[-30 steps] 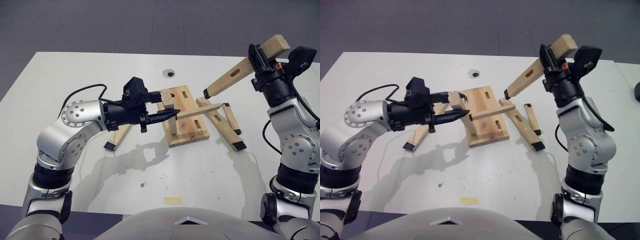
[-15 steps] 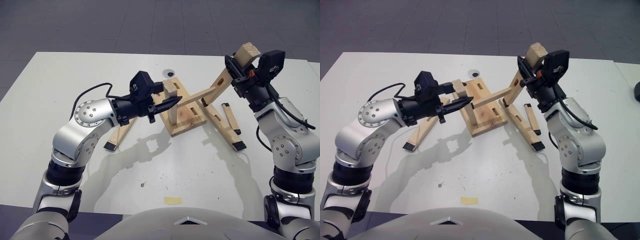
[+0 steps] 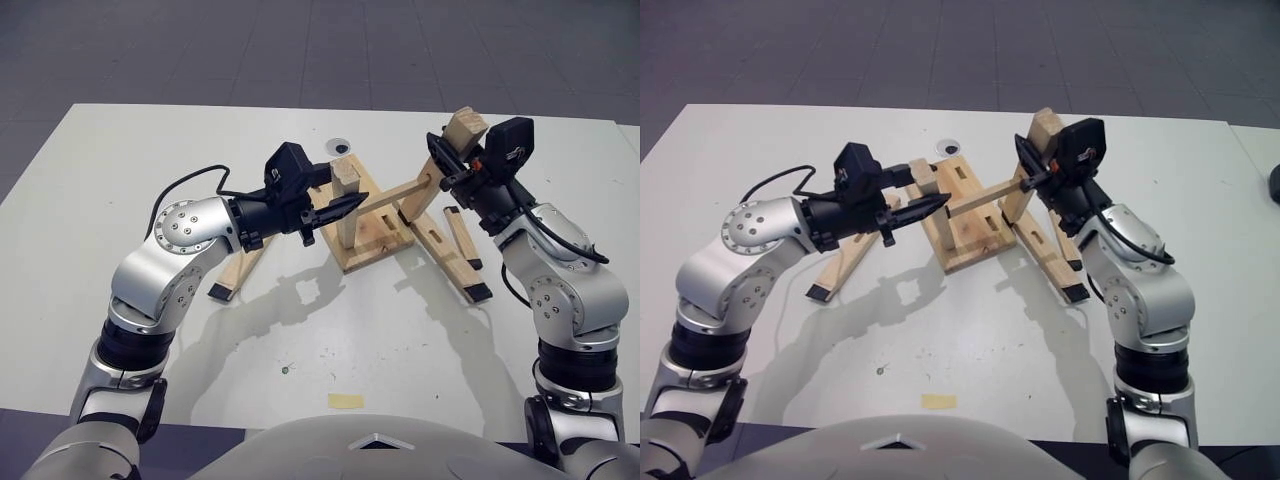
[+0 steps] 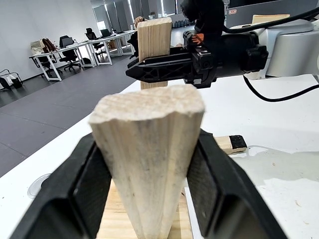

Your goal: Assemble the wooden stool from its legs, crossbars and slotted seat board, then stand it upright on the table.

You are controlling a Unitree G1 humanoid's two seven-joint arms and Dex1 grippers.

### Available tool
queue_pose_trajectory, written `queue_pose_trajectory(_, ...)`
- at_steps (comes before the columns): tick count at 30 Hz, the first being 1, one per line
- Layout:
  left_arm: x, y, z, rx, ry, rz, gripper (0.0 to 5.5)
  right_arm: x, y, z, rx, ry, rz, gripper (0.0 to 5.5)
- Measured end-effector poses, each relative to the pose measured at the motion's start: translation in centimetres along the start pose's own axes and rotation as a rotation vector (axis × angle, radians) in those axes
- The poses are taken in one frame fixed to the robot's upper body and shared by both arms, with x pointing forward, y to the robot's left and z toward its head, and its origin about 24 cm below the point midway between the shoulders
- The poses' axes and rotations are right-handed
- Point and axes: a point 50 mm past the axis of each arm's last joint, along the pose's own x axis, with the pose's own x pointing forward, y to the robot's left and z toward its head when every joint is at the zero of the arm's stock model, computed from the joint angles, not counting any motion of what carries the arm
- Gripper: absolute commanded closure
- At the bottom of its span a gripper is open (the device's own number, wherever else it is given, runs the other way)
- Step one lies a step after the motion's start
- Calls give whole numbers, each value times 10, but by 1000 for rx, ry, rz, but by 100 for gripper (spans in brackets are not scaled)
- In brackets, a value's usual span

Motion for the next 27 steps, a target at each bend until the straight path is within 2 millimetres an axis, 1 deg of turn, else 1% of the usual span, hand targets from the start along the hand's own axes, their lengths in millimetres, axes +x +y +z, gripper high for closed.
queue_pose_trajectory(9,0,-2,-2,11,-13,10,346,1,4,-1,6,2,11,449)
queue_pose_trajectory(27,1,-3,-3,13,-14,25,346,3,3,16,-26,33,25,449)
